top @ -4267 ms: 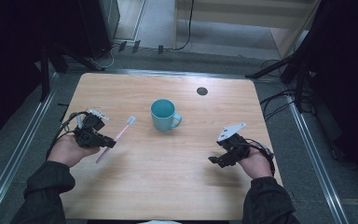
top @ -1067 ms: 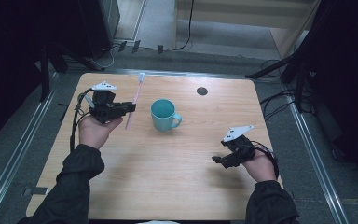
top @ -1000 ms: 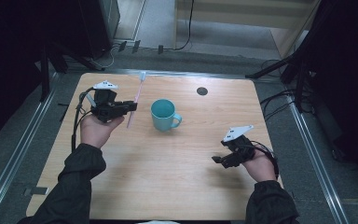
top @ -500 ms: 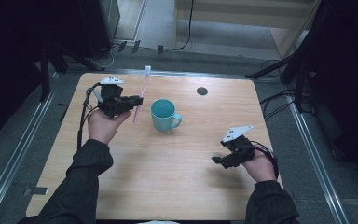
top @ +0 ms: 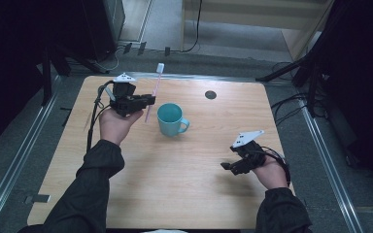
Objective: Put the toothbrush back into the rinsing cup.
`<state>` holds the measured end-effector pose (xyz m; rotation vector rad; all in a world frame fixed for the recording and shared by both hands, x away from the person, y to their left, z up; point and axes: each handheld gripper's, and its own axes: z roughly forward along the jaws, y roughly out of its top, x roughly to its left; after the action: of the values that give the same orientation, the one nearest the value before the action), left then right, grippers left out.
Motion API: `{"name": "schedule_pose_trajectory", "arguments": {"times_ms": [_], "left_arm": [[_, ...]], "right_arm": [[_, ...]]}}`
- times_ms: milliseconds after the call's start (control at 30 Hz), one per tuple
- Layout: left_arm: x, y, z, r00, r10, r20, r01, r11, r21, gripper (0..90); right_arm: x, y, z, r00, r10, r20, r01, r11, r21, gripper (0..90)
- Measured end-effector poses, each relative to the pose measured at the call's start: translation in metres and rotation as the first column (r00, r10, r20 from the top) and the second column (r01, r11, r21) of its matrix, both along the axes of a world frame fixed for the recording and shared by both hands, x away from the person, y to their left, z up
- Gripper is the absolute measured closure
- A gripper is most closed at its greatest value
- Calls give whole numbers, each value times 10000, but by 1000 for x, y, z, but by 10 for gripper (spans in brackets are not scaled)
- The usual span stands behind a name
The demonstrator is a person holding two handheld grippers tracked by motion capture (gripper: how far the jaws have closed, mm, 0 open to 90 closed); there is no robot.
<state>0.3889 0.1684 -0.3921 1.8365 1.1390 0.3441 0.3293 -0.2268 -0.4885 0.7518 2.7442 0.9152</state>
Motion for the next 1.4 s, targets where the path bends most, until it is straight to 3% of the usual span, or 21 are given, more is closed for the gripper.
{"name": "schedule_pose_trajectory", "arguments": {"times_ms": [300, 700, 1400], "left_arm": [[9, -10, 8, 9998, -135, 141, 136, 9999, -43, 783], [24, -28, 6, 9996, -232, 173, 232, 9997, -2, 782], [45, -49, -13, 9996, -243, 105, 243, 9997, 46, 781]], "right_arm": [[0, 0, 0, 10000, 5, 29, -5, 10000, 5, 239], [0, -1, 0, 10000, 11, 66, -11, 10000, 46, 239], [1, -1, 0, 10000, 54, 81, -55, 10000, 60, 239]]}}
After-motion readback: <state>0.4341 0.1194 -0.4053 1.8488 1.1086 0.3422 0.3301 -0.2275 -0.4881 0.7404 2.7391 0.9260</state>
